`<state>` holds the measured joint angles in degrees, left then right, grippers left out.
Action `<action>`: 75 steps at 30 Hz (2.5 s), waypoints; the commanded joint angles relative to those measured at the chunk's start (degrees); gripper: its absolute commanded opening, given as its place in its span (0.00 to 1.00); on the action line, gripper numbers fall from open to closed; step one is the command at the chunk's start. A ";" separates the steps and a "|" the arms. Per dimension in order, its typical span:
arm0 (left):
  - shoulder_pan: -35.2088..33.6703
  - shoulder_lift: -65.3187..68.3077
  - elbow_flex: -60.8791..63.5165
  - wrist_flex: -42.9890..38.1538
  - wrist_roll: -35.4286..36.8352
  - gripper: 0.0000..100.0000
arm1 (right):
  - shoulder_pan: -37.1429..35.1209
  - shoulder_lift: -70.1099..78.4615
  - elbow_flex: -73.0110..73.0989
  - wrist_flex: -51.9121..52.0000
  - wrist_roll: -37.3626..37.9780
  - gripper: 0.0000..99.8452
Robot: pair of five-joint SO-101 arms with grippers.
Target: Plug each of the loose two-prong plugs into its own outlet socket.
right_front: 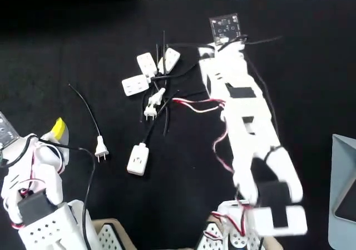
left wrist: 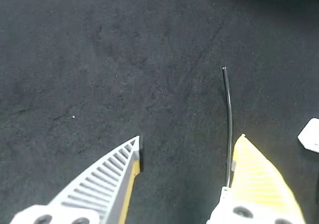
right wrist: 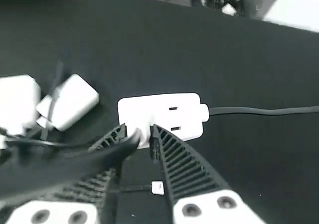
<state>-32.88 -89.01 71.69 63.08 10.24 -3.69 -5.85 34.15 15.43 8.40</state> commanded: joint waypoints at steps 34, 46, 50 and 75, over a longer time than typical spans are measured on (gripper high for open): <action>0.04 -0.44 -0.57 -1.14 -0.18 0.30 | 6.24 21.67 -30.99 42.37 26.46 0.35; 0.04 -0.44 0.31 -1.49 -0.26 0.30 | 6.33 43.56 -52.44 50.99 26.55 0.31; 0.04 -0.44 0.31 -1.49 -0.26 0.30 | 5.89 45.32 -55.08 52.75 26.64 0.11; 0.04 -0.44 0.22 -1.49 -0.18 0.30 | -8.35 18.86 -27.74 65.23 22.51 0.01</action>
<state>-32.88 -89.01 72.66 62.90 10.24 -8.00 21.32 -3.74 88.04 31.78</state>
